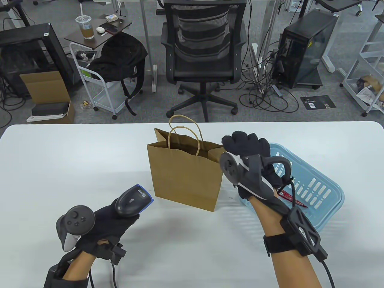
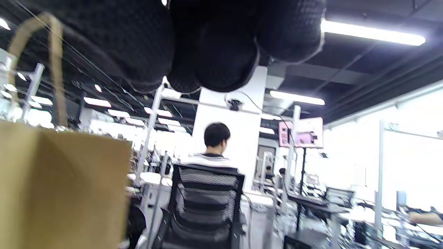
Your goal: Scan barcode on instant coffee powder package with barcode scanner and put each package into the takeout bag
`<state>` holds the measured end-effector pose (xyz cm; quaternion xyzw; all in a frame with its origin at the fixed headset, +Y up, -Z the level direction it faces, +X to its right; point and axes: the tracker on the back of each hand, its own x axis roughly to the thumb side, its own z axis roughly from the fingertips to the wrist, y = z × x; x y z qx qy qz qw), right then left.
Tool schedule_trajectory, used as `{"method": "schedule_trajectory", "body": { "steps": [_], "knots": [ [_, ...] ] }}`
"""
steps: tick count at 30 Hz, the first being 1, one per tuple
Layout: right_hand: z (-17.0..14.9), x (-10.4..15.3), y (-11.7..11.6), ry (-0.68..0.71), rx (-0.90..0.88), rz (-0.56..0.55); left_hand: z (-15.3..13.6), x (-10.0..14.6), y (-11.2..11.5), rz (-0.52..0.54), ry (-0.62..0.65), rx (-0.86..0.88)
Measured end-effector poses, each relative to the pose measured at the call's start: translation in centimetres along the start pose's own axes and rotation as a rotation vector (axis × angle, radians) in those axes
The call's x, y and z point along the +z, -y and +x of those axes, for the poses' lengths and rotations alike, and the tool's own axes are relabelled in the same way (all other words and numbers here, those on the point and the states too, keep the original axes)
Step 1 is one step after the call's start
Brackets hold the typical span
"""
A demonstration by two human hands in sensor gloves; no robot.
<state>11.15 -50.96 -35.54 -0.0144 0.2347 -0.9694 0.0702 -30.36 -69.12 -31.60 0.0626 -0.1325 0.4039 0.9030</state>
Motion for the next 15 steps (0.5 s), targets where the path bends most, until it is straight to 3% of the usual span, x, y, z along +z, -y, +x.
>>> {"method": "schedule_trajectory", "body": {
  "steps": [4,15],
  "knots": [
    [-2.1,-0.1,-3.1,0.032,0.192,0.02,0.2,0.0,0.2,-0.011,0.009,-0.015],
    [-6.9,-0.6,-13.8,-0.027,0.287,0.608,1.0,0.2,0.9,-0.032,0.045,-0.077]
  ]
}}
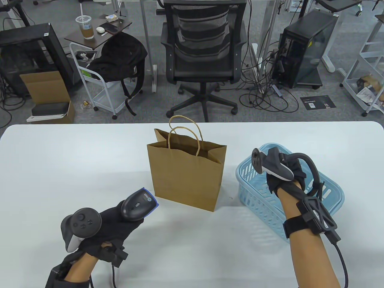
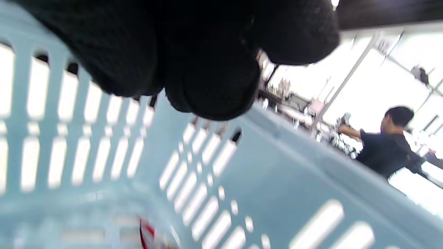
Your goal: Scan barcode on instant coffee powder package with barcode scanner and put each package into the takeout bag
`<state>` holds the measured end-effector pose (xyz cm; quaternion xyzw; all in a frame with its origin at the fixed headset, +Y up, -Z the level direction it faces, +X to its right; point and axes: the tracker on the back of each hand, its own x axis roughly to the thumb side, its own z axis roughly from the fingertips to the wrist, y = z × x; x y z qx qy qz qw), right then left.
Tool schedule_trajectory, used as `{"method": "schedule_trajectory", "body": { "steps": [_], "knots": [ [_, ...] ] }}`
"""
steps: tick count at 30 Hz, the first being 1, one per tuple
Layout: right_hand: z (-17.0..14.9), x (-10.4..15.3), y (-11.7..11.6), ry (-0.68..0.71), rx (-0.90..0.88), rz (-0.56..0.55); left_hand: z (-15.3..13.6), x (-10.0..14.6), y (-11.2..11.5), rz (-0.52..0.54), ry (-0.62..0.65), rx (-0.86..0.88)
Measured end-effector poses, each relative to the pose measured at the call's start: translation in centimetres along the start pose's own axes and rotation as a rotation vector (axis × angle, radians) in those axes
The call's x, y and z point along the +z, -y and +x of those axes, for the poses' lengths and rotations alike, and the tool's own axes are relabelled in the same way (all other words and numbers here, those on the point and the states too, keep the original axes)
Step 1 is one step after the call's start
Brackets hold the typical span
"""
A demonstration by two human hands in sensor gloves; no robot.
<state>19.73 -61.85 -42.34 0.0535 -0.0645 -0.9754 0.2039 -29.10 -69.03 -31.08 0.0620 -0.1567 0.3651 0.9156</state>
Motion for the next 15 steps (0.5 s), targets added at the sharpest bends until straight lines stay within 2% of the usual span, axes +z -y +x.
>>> {"method": "schedule_trajectory", "body": {
  "steps": [4,7,15],
  "knots": [
    [-0.1,-1.4,-2.5,0.0,-0.011,0.122,-0.2,-0.1,0.3,-0.015,-0.014,-0.008],
    [-0.2,-2.2,-4.4,-0.02,-0.006,0.267,-0.4,-0.2,0.4,-0.022,-0.022,-0.012],
    [-0.5,-3.2,-8.2,-0.045,-0.017,0.439,-0.2,-0.2,0.5,-0.038,-0.032,-0.025]
  ]
}}
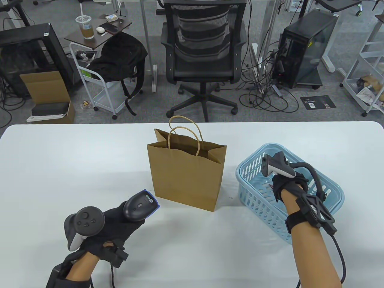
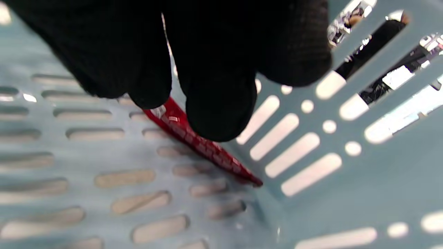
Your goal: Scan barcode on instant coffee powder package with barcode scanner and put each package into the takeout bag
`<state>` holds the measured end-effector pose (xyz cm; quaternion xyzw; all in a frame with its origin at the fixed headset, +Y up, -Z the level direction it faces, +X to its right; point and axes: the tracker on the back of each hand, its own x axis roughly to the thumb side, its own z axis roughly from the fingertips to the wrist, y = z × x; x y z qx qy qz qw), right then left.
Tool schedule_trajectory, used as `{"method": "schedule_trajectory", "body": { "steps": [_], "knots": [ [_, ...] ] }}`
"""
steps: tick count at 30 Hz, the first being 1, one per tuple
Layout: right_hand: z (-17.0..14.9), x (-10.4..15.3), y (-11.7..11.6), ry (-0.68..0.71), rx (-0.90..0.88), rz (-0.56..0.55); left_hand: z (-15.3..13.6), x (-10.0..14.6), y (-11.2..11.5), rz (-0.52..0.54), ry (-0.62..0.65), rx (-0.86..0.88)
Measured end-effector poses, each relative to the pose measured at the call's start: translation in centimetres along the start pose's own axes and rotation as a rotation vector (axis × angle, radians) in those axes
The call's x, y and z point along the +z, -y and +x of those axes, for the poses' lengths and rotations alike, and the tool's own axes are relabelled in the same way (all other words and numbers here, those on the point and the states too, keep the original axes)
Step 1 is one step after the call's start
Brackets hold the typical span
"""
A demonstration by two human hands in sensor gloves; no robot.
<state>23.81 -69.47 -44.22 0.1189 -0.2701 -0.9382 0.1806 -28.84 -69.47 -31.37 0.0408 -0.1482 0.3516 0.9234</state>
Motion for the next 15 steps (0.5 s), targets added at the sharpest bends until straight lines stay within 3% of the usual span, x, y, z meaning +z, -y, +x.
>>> {"method": "schedule_trajectory", "body": {
  "steps": [5,10,15],
  "knots": [
    [-0.1,-1.0,-1.0,-0.014,0.01,0.044,0.0,0.0,0.1,-0.009,-0.002,-0.007],
    [-0.1,-1.8,-2.3,-0.001,-0.083,0.228,0.1,0.0,0.2,-0.015,-0.004,-0.017],
    [0.4,-2.1,-2.7,0.038,-0.079,0.244,0.2,-0.1,0.5,-0.023,-0.003,-0.031]
  ]
}}
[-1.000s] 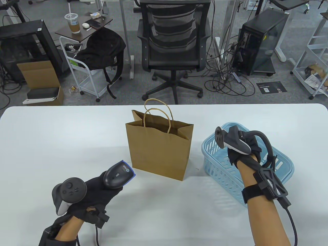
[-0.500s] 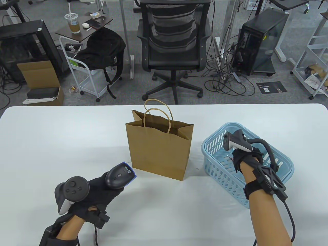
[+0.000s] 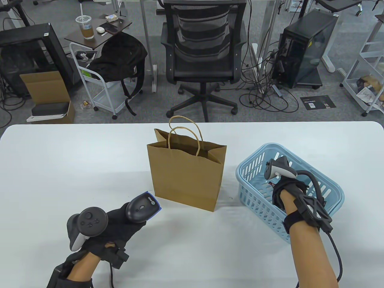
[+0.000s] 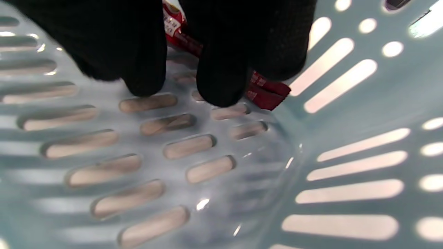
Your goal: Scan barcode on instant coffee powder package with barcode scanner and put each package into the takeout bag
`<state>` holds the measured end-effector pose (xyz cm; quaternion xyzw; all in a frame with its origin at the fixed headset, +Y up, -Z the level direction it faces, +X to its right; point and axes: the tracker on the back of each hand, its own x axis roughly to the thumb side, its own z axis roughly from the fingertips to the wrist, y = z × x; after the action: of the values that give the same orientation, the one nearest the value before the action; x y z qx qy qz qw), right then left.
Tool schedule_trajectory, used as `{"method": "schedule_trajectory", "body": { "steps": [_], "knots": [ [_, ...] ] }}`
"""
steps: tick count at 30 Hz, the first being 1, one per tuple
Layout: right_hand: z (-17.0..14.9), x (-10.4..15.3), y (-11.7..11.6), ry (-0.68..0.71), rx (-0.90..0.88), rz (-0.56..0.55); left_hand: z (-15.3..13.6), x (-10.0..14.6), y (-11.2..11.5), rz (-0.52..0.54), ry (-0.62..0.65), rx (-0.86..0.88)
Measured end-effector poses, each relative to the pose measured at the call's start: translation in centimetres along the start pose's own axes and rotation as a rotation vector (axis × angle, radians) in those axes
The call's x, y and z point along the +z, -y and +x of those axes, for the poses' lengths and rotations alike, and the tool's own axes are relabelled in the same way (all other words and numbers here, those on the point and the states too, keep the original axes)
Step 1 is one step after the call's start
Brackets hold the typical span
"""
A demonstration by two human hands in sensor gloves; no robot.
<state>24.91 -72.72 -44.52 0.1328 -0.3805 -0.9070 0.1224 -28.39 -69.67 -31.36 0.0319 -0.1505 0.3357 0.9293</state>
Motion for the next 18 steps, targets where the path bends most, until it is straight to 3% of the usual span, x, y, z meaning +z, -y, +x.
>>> {"method": "schedule_trajectory", "body": {
  "steps": [2,7,12,15,18],
  "knots": [
    [0.2,-0.1,0.1,-0.001,0.025,-0.058,0.0,0.0,0.0,-0.001,-0.002,-0.003],
    [0.6,-0.2,0.3,-0.004,0.03,-0.049,0.0,0.0,0.1,-0.008,-0.011,-0.001],
    [0.3,-0.2,0.7,0.05,-0.059,-0.145,0.0,0.0,0.1,-0.015,-0.014,0.001],
    [0.1,0.7,1.7,0.096,-0.097,-0.294,0.0,-0.1,0.1,-0.015,-0.014,0.004],
    [-0.1,1.7,2.7,0.122,-0.137,-0.362,0.0,-0.1,0.1,-0.014,-0.015,0.007]
  ]
}}
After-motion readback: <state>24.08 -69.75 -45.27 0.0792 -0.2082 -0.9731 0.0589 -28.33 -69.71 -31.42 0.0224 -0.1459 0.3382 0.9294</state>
